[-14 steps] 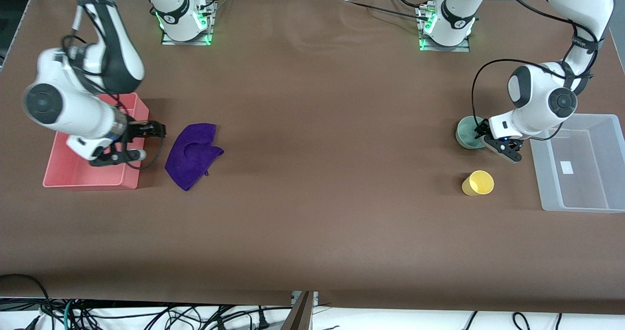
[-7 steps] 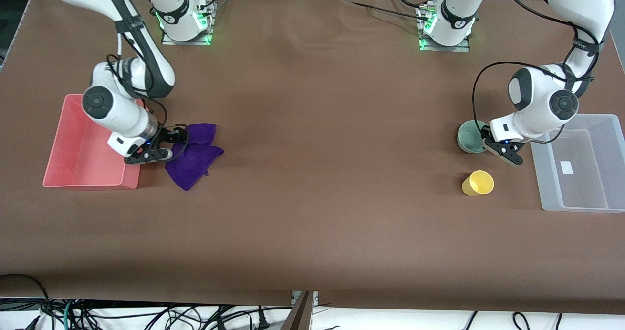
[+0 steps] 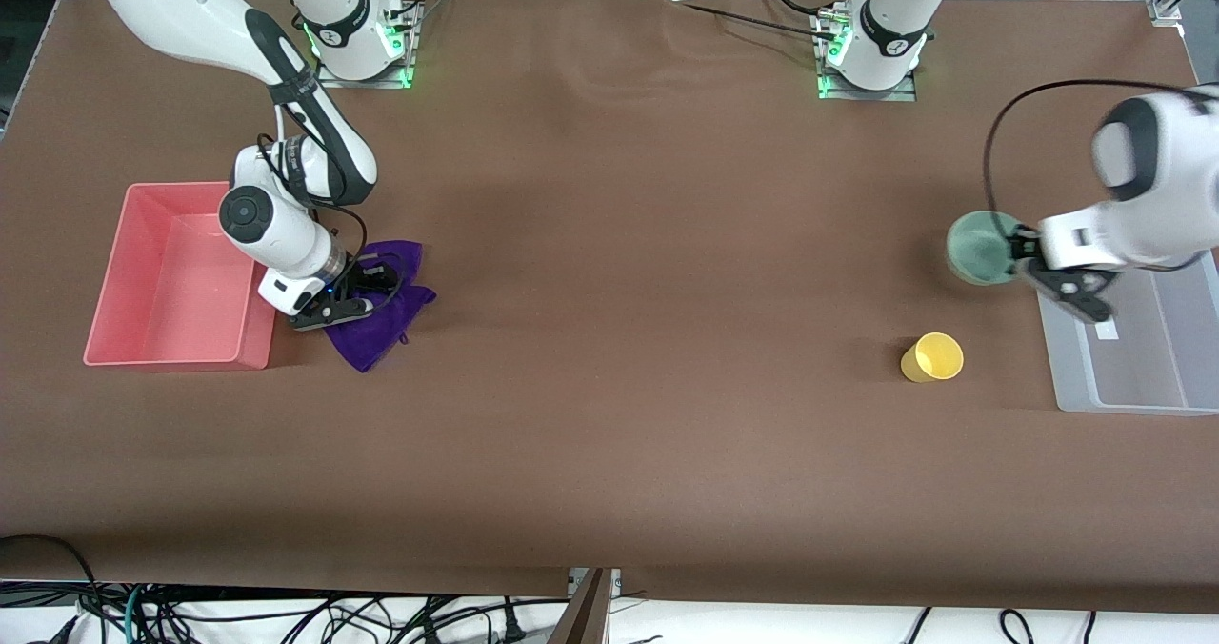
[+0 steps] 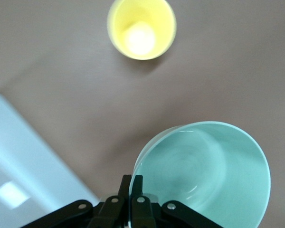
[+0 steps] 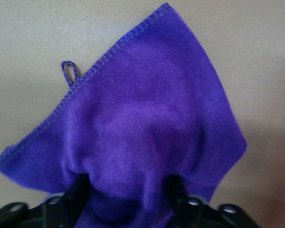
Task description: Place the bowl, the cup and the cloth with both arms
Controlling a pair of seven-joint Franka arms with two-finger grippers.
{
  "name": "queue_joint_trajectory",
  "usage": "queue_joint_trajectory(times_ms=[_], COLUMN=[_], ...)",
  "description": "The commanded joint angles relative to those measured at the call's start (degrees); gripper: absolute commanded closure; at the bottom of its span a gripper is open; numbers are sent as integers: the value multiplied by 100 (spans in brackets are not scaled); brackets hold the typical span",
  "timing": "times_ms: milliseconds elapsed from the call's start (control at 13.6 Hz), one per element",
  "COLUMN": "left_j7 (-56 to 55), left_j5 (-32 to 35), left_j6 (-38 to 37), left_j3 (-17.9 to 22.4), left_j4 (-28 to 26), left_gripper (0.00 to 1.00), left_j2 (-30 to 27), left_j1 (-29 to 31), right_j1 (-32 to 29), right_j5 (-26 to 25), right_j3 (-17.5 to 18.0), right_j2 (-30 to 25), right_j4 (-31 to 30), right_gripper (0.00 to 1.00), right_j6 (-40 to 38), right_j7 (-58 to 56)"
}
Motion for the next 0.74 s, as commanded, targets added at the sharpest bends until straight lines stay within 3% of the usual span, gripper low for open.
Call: queue_joint_trajectory(times_ms=[0, 147, 368, 662], left_j7=[876, 1403, 1923, 2258], left_j5=[371, 478, 417, 382], left_j6=[-170, -118, 40, 1068], left_j3=[-11, -20, -28, -28], left_j4=[824, 1412, 2414, 2461], left_gripper=[100, 100, 100, 100], left_j2=[555, 1099, 2337, 3025], left_j1=[676, 1107, 1697, 1926], right_j1=[46, 46, 11, -165], right_j5=[-38, -47, -65, -74], right_j3=[19, 20, 2, -330], right_j2=[-115, -263, -597, -774], right_j4=[-53, 52, 823, 2667], right_gripper=[100, 100, 100, 100], right_j6=[68, -167, -1719, -4670], right_j7=[400, 332, 218, -763])
